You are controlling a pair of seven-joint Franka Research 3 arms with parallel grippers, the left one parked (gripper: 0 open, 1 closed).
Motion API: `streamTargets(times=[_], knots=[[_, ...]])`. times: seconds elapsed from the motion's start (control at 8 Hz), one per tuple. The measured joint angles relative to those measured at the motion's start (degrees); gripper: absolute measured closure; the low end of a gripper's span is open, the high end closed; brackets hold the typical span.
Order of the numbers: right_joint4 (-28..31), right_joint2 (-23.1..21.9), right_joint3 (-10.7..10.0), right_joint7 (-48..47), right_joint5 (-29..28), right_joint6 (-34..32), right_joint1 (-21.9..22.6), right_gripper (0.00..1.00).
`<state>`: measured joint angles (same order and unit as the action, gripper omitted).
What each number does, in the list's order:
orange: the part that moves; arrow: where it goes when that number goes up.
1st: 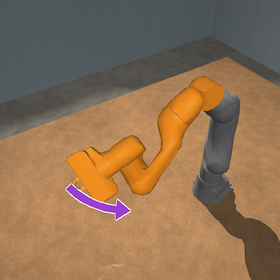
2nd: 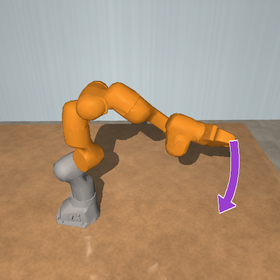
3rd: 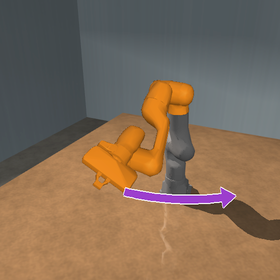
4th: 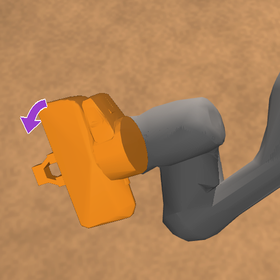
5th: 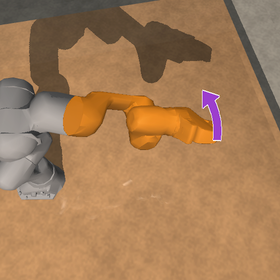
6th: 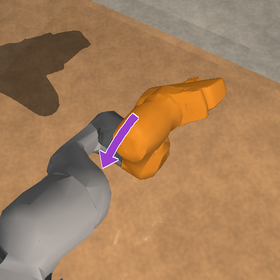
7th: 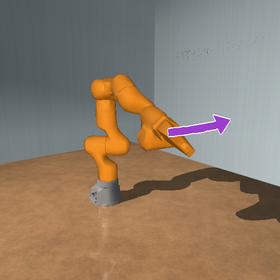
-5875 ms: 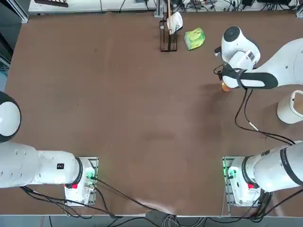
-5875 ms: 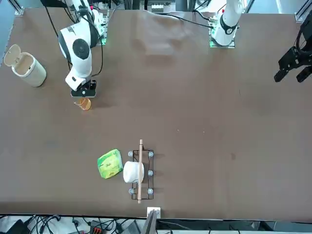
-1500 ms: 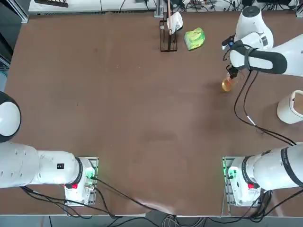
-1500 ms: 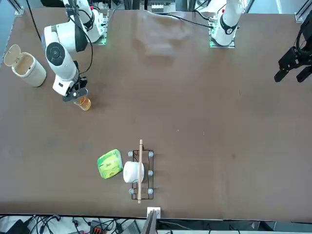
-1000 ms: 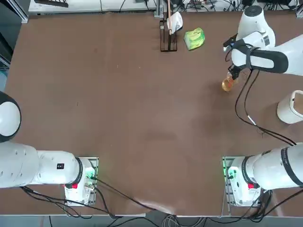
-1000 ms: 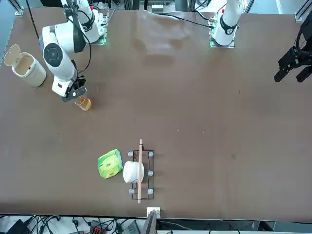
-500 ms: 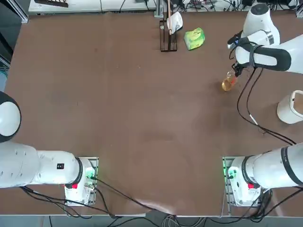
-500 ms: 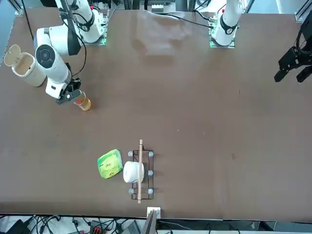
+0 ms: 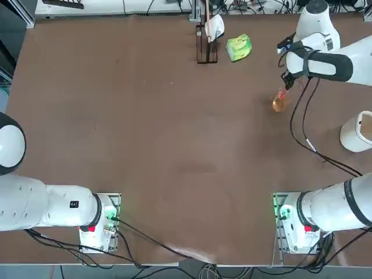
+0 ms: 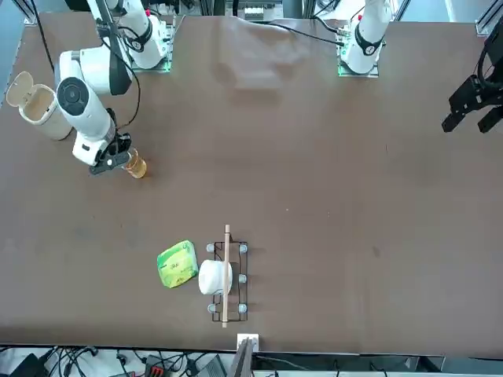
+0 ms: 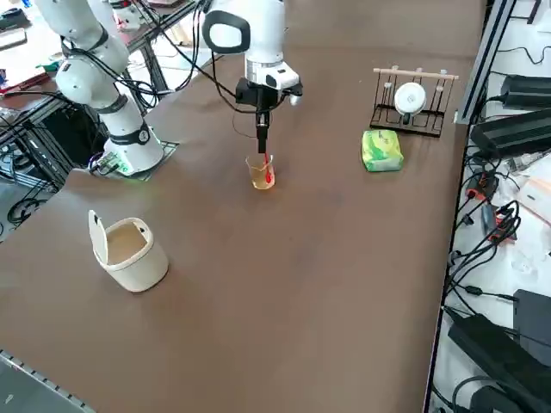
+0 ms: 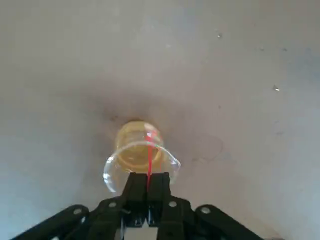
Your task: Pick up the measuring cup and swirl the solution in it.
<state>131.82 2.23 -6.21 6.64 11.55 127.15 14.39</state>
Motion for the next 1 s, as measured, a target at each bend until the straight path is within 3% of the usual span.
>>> streamTargets(times=[0.38,1.0], knots=[[0.0,0.2,0.3,-2.4,-1.6,-1.8,2.3,0.97],[-0.3,-0.3,-0.2,0.5,-1.6,-6.9,1.6,0.97]])
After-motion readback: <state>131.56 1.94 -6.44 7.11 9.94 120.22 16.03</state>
